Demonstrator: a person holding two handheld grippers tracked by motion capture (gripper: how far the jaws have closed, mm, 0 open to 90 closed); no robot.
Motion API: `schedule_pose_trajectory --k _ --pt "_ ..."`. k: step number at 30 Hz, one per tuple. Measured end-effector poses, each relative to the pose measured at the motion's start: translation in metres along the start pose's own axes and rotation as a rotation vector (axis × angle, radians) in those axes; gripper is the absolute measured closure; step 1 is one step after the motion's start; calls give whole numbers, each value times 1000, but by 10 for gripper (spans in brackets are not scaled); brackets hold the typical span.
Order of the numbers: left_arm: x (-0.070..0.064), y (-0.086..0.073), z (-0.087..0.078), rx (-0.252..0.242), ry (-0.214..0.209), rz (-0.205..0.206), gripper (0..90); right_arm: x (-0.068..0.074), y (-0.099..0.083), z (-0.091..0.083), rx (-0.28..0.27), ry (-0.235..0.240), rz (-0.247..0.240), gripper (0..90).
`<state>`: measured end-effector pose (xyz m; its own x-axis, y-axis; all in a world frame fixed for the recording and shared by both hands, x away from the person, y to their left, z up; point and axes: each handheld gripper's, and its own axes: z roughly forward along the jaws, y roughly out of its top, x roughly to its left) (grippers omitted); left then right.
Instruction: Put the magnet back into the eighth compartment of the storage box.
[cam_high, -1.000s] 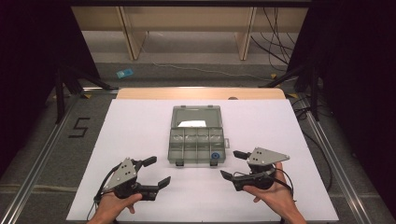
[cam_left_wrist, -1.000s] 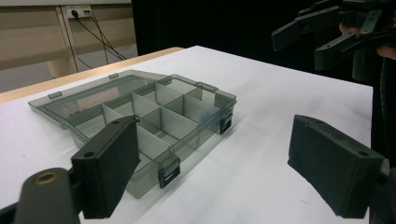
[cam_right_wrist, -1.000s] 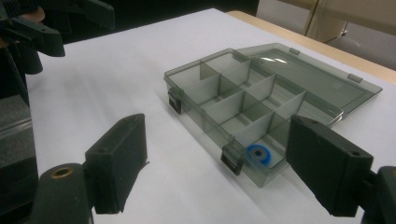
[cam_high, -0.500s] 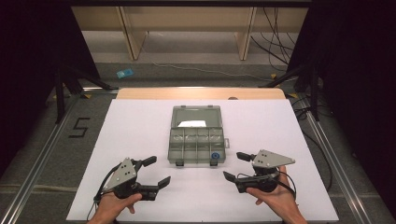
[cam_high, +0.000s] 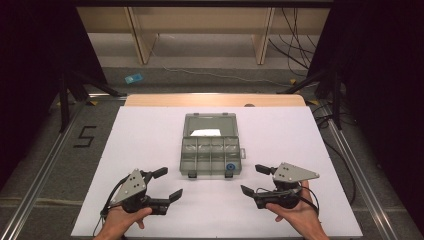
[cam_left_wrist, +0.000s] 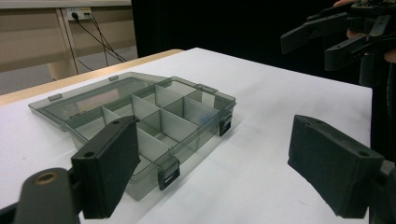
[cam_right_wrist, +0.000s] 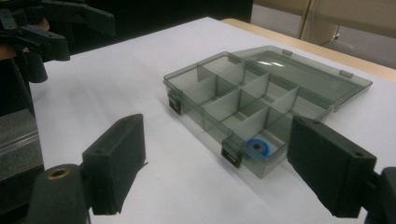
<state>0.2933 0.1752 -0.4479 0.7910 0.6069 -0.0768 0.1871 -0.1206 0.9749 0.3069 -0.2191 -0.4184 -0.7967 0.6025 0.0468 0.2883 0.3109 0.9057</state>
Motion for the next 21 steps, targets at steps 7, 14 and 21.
schedule_pose_trajectory --k 7,14,21 --pt "0 0 0 -2 1 -1 161 0 -2 -2 7 13 13 201" --pt "0 0 0 -3 2 -3 161 2 -5 -5 -10 -2 16 189" --pt "0 0 0 -4 2 -4 161 5 -8 -8 -28 0 28 180"
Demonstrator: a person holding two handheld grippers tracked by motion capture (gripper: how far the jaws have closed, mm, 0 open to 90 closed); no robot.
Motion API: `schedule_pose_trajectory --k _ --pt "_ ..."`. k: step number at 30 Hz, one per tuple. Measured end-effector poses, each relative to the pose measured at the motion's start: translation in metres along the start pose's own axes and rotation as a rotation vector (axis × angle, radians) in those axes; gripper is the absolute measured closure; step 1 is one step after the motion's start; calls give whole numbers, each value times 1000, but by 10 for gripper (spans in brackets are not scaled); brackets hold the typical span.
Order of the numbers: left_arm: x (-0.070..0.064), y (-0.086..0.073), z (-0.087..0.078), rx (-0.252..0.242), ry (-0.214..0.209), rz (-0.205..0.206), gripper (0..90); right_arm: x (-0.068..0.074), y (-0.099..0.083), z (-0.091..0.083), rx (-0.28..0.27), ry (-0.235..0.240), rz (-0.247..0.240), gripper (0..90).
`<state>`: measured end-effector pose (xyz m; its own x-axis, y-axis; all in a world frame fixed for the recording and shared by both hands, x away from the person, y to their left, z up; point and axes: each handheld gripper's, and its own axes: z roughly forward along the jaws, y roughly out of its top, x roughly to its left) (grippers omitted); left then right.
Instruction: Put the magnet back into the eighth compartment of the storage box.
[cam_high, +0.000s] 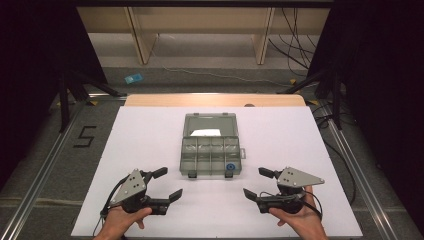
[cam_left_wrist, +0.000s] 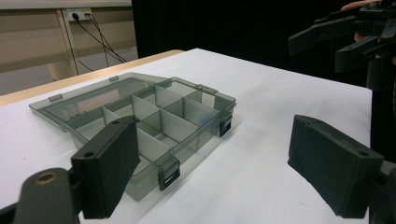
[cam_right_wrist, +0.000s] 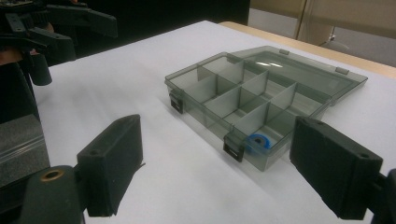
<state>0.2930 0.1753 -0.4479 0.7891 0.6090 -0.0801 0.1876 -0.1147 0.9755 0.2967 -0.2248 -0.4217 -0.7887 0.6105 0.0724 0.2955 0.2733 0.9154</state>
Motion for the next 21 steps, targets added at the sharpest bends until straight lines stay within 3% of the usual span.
schedule_pose_trajectory --k 1,21 --pt "0 0 0 0 0 1 161 -1 0 -1 -4 -15 -19 180" --pt "0 0 0 2 -3 3 161 2 -3 -4 1 -1 -2 179"
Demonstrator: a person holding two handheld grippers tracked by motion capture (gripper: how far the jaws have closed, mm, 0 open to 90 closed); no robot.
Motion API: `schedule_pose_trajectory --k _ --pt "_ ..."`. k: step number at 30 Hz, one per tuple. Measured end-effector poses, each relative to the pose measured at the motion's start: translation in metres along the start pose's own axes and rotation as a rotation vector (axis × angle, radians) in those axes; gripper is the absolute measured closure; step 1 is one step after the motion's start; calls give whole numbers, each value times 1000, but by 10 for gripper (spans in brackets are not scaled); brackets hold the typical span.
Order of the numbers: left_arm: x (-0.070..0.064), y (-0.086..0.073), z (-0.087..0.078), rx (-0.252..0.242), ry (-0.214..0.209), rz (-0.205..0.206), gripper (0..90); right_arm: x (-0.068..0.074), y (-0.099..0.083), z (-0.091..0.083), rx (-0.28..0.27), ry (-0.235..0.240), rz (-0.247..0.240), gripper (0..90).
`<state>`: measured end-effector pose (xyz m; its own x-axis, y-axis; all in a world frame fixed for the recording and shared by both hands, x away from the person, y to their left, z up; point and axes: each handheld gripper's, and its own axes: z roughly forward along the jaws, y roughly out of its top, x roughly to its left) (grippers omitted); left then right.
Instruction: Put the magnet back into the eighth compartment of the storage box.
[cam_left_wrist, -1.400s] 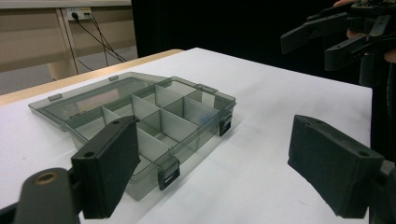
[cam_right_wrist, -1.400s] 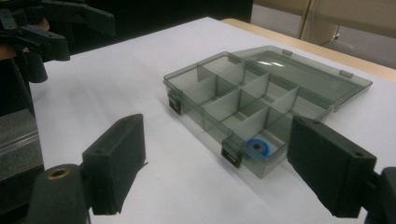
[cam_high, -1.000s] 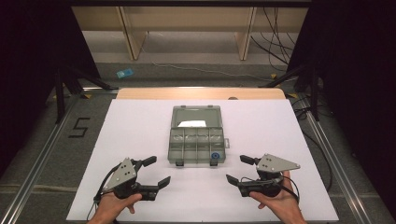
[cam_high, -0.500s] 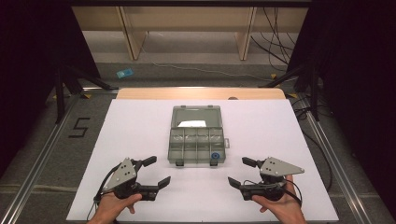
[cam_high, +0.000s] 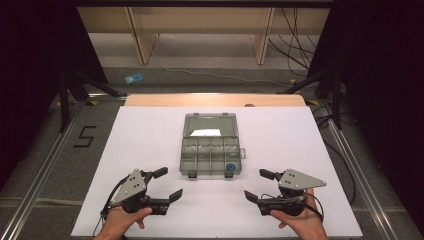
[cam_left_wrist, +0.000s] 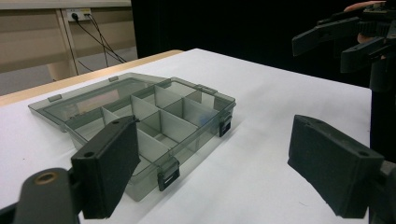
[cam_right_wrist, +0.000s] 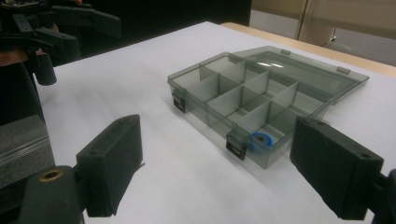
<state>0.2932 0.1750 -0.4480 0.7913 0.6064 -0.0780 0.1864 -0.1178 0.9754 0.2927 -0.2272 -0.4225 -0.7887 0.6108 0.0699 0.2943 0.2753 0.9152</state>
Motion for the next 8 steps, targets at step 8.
schedule_pose_trajectory --k 8 --pt "0 0 0 0 0 0 161 0 -1 2 -8 7 4 179"
